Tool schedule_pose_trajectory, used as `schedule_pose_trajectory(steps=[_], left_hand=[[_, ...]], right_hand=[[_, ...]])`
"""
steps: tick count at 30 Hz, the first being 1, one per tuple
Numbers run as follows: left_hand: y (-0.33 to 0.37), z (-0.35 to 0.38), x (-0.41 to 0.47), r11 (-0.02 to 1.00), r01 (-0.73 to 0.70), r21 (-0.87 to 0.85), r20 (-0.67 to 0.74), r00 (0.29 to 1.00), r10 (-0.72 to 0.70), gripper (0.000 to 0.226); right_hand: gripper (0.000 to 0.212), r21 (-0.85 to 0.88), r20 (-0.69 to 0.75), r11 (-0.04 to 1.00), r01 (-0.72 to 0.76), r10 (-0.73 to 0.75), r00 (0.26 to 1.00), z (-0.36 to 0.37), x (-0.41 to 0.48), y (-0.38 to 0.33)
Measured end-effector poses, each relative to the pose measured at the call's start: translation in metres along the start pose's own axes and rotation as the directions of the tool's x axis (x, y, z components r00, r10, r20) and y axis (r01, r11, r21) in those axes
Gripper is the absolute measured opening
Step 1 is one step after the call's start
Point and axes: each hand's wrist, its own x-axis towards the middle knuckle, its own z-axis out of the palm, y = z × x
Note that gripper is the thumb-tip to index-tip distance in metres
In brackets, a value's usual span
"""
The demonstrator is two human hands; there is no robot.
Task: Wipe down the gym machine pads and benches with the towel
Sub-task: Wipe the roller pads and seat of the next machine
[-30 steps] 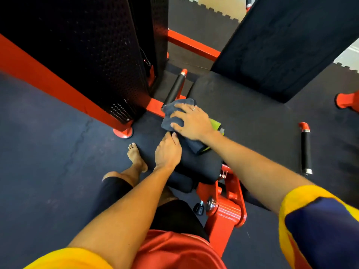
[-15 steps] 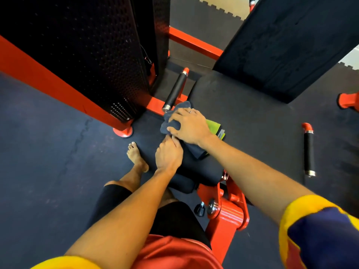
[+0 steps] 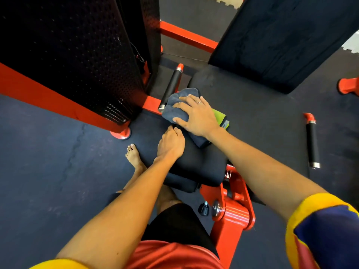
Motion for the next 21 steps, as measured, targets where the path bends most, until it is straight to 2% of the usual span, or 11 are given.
schedule_pose_trajectory(steps=[2, 6, 9, 13, 17, 19, 21], left_hand=[[0.003, 0.002, 0.006, 1.0, 0.009, -0.013, 0.001, 1.0, -0.009, 0.049], [0.012, 0.002, 0.018, 1.0, -0.021, -0.016, 0.009, 1.0, 0.021, 0.052], [0.024, 0.002, 0.031, 0.998, -0.052, -0.019, 0.027, 0.998, 0.052, 0.051], [0.047, 0.001, 0.057, 0.996, -0.074, -0.041, 0.026, 0.997, 0.075, 0.047], [0.061, 0.002, 0.07, 0.996, -0.08, -0.049, 0.034, 0.996, 0.082, 0.048], [0.066, 0.004, 0.078, 0.997, -0.073, -0.023, 0.027, 0.997, 0.074, 0.052], [0.072, 0.005, 0.086, 0.997, -0.077, -0.018, 0.039, 0.996, 0.078, 0.054]], right_hand=[[0.058, 0.0, -0.006, 1.0, -0.03, 0.03, 1.0, 0.0, 0.014, 0.021], [0.058, -0.012, 0.069, 0.981, -0.194, 0.195, 0.978, -0.008, 0.061, 0.055], [0.058, -0.001, 0.086, 0.959, -0.284, 0.283, 0.955, -0.008, 0.073, 0.056], [0.057, -0.007, 0.014, 0.97, -0.241, 0.241, 0.97, 0.001, 0.048, 0.036], [0.061, 0.007, 0.018, 0.98, -0.198, 0.198, 0.98, -0.002, 0.045, 0.058], [0.061, 0.008, 0.025, 0.959, -0.285, 0.285, 0.958, -0.005, 0.057, 0.079], [0.061, 0.049, 0.037, 0.902, -0.428, 0.427, 0.904, -0.009, 0.07, 0.104]])
